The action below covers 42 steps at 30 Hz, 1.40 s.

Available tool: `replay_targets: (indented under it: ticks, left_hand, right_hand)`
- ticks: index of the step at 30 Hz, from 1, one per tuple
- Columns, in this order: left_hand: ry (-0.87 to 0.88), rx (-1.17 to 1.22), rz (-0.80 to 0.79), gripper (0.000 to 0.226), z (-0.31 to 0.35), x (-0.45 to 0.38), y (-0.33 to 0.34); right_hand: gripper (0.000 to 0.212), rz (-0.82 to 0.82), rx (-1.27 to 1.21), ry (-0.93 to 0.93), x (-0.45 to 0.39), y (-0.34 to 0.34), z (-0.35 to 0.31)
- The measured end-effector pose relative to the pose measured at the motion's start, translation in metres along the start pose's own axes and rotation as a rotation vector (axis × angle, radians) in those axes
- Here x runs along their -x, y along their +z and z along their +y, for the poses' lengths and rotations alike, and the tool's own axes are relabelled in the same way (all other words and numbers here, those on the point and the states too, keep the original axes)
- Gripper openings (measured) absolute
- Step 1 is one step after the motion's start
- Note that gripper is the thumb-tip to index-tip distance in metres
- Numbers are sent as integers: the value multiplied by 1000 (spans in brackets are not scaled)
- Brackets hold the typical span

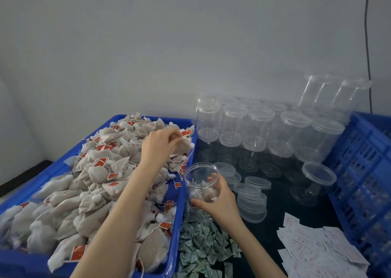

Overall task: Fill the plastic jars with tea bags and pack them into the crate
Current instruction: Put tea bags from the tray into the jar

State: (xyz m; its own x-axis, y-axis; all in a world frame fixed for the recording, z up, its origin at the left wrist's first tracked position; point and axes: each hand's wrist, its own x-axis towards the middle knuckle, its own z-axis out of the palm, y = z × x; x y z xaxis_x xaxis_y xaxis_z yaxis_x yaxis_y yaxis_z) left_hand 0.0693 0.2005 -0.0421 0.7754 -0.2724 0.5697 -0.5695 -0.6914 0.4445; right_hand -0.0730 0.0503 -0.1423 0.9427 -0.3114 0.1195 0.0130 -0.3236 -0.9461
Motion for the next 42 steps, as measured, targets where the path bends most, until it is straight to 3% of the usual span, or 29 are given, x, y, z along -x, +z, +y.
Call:
replay_targets:
  ticks: [3, 6, 9, 11, 14, 17, 21, 23, 26, 28, 31, 34, 37, 39, 42]
  left_hand:
    - [40, 317, -5, 6, 18, 1, -16]
    - [62, 564, -115, 15, 31, 4, -25]
    - [65, 600, -366, 13, 34, 9, -23]
    - [78, 562, -521, 16, 33, 12, -18]
    - [28, 533, -560, 21, 22, 10, -12]
    - [-35, 267, -467, 19, -1, 7, -3]
    - [-65, -456, -857, 37, -30, 23, 18]
    - [-91, -676, -928, 40, -35, 28, 23]
    - [-76, -806, -962, 44, -36, 26, 29]
    - [-122, -755, -1016, 51, -35, 27, 37]
    - [-316, -636, -1090, 73, -37, 26, 49]
    - [-268, -751, -1047, 59, -38, 21, 55]
    - [-75, -825, -863, 42, -49, 24, 57]
    - [0, -750, -739, 37, -52, 27, 55]
    - [-58, -531, -672, 17, -41, 21, 45]
  right_hand:
    - [93, -6, -5, -2, 0, 1, -1]
    - [89, 3, -10, -9, 1, 0, -4]
    - [95, 11, 1, -7, -1, -1, -5]
    - [88, 21, -18, -32, -2, -1, -5]
    - [87, 21, -28, -38, 0, -2, -6]
    - [79, 16, -24, -44, 3, -3, -3]
    - [78, 24, -48, -46, 6, -6, -1]
    - [79, 29, -47, -59, 6, -7, -2]
    - [79, 37, -40, -57, 6, -9, -1]
    - [80, 47, -44, -57, 6, -9, -2]
    - [81, 53, -43, -64, 8, -9, -3]
    - [79, 44, -44, -75, 9, -8, -4]
    - [79, 40, -47, -77, 9, -8, -2]
    - [79, 45, -49, -73, 9, -7, 0]
    - [78, 46, -56, -52, 8, -6, 1]
